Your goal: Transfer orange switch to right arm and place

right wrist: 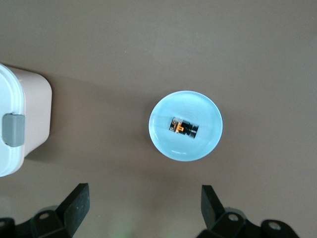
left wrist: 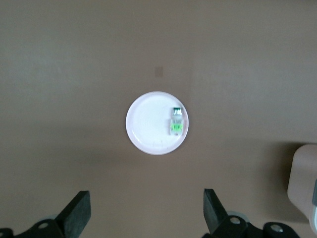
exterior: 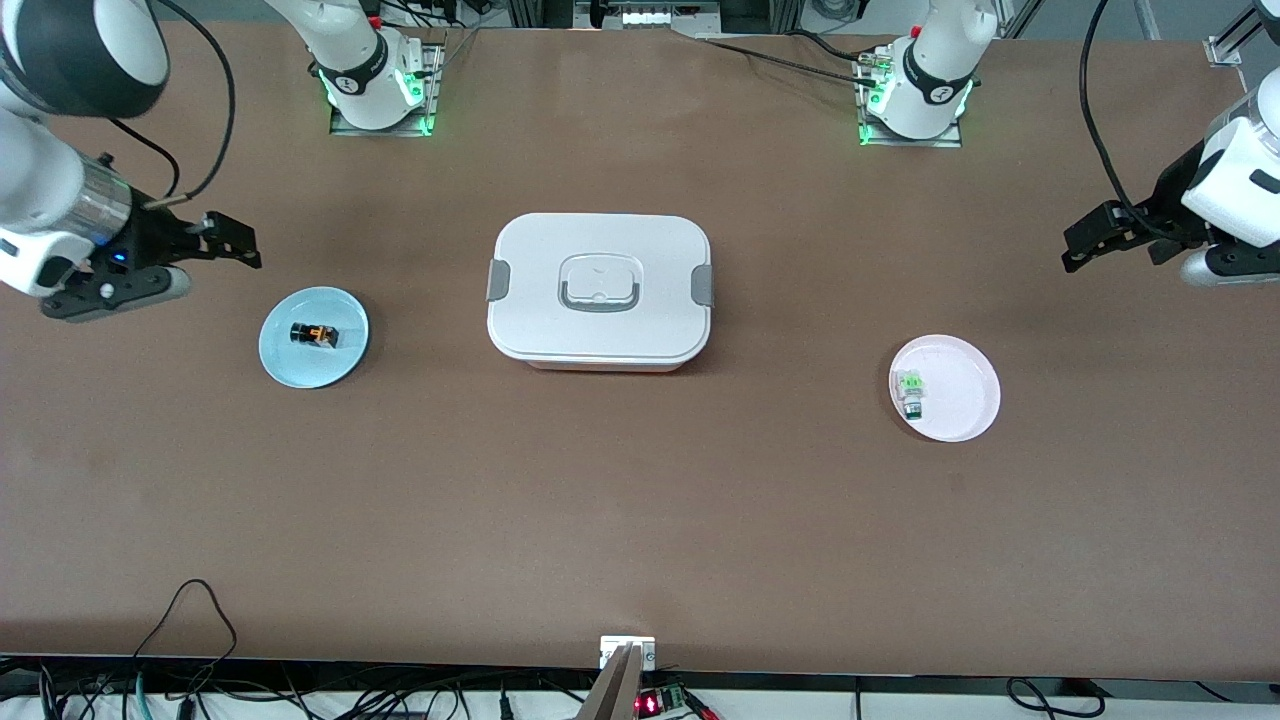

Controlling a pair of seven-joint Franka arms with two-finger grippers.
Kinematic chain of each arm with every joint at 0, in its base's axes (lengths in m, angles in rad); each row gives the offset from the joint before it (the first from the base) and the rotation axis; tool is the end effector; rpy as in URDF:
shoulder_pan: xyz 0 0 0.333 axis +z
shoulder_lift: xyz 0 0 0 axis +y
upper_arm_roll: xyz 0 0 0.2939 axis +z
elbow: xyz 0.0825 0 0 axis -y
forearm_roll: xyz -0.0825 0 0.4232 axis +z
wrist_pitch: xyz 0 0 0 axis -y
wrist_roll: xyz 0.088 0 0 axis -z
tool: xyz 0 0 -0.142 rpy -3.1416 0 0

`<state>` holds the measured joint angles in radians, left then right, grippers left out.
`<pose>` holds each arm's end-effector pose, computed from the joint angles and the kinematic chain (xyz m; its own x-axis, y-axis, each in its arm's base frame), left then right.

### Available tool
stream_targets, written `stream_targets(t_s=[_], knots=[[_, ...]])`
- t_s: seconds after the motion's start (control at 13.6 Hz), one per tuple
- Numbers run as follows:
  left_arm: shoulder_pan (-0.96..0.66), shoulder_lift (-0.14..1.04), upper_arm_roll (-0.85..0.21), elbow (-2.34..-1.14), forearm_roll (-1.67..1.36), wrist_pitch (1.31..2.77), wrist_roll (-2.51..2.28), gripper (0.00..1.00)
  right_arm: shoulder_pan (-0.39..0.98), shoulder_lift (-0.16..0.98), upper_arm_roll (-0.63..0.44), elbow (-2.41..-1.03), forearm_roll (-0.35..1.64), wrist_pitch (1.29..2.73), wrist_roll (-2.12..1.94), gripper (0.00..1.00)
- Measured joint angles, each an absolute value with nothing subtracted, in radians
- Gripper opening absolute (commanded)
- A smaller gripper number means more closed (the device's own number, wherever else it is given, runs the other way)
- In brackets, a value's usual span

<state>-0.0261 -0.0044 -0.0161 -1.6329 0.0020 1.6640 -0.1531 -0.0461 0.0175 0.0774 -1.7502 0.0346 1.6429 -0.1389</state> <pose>0.6009 -0.0251 0.5464 0.9932 0.1105 0.0354 0.1105 -0.9939 0.0034 0.5880 0.0229 0.4718 0.9789 0.1668 -0.1184 0.1616 -0.9855 -0.0522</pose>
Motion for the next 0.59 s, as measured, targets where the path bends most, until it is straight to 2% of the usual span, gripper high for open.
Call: stream_targets(t_s=[0.29, 0.59], knots=[[-0.022, 0.005, -0.007, -1.615, 0.002, 1.677, -0.153, 1.00, -0.046, 0.015, 0.078, -1.609, 0.033, 1.525, -0.087, 1.00], [-0.022, 0.013, -0.006, -1.611, 0.002, 1.682, -0.152, 1.00, -0.046, 0.015, 0.078, -1.502, 0.033, 1.491, -0.083, 1.00]])
